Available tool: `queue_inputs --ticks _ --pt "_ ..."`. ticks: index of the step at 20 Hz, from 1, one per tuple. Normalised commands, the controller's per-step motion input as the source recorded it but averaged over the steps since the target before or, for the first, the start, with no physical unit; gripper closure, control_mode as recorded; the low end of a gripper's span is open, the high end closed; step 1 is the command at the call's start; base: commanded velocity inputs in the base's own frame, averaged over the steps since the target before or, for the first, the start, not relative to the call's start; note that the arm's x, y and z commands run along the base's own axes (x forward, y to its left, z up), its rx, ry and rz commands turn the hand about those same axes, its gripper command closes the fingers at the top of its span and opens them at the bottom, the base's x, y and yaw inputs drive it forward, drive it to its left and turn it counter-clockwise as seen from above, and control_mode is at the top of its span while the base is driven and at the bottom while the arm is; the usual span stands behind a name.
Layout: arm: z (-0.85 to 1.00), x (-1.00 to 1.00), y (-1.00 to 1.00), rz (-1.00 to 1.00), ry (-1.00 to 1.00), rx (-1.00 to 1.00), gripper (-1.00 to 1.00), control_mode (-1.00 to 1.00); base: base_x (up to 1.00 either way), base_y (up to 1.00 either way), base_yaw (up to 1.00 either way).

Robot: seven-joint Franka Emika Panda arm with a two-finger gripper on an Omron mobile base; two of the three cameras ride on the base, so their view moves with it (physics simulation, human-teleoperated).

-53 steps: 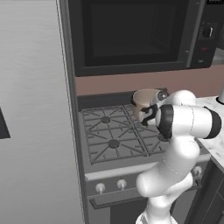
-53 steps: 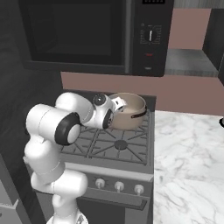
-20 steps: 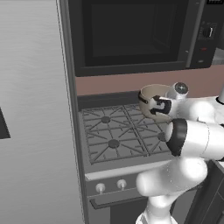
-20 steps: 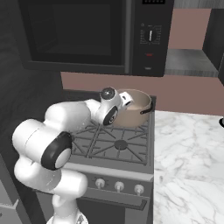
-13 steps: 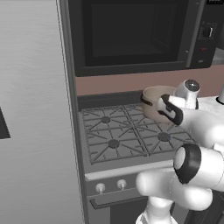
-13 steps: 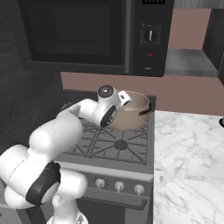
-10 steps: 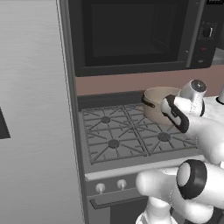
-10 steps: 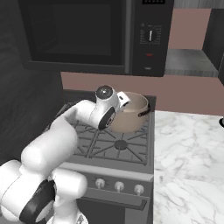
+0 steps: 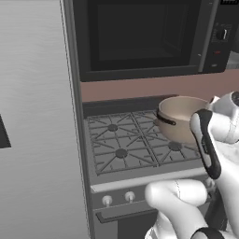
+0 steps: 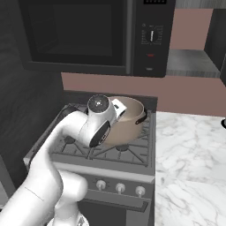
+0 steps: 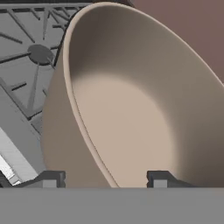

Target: Move the pot and pan from the stove into the sink.

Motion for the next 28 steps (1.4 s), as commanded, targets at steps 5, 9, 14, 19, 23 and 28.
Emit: queue_inputs --ticks 5,9,14,19,23,28 --pt "0.37 -0.98 0.00 0.15 0.00 -0.04 1.00 -1.00 0.00 0.00 0.00" --pt "0.32 -0.97 0.01 0.15 0.00 -0.05 1.00 -1.00 0.00 0.00 0.00" --pt "0.20 -0.90 0.13 0.15 0.00 -0.08 1.00 -1.00 0.00 0.00 0.00" --pt "0.03 -0.69 0.22 0.09 -0.26 -0.12 1.00 -1.00 0.00 0.00 0.00" --pt "0.00 -0.53 0.12 0.04 -0.50 -0.06 1.00 -1.00 0.00 0.00 0.00" --pt "0.00 -0.30 0.00 0.02 -0.27 0.00 1.00 -1.00 0.00 0.00 0.00"
